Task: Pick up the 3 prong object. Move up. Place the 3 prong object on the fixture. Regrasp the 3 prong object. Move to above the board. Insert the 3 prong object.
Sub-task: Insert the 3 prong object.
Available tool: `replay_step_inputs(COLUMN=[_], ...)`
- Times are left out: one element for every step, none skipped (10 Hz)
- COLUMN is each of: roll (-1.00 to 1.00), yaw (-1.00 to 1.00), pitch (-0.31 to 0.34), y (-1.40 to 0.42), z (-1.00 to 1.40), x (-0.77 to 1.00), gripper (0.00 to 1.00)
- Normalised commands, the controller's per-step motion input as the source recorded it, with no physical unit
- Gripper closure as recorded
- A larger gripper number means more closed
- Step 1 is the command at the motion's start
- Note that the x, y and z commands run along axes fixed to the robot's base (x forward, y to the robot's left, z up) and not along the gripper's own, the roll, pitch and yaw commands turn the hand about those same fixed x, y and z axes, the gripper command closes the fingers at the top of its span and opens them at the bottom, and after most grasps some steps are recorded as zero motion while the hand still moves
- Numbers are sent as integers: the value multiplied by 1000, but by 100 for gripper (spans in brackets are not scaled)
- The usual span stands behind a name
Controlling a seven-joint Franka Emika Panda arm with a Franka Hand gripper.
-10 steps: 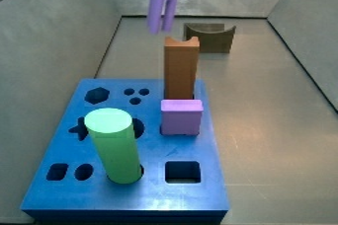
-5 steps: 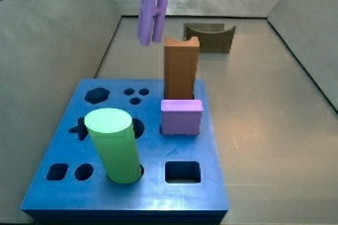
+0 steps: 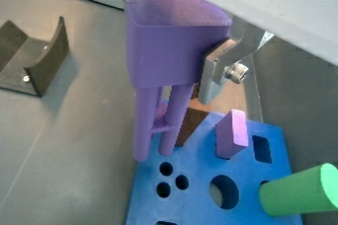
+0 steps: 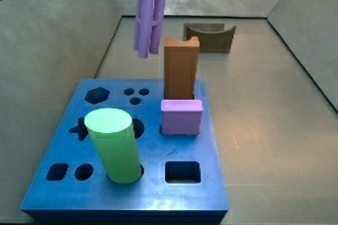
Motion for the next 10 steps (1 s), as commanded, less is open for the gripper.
replay_step_inputs(roll=[-86, -67, -4, 0, 0, 0, -11, -126, -151, -89], yaw=[520, 511, 314, 314, 306, 266, 514, 649, 589, 526], pitch=[-187, -163, -157, -154, -153, -90, -144, -209, -227, -169], y=[-151, -106, -37, -57, -63, -14, -117, -149, -166, -103], z=[-26, -20, -111, -206, -191, -57, -163, -174, -154, -83], x=[-100, -109, -197, -269, -243, -129, -174, -51, -91, -49], gripper=[100, 100, 100, 100, 100, 100, 100, 100, 100, 100])
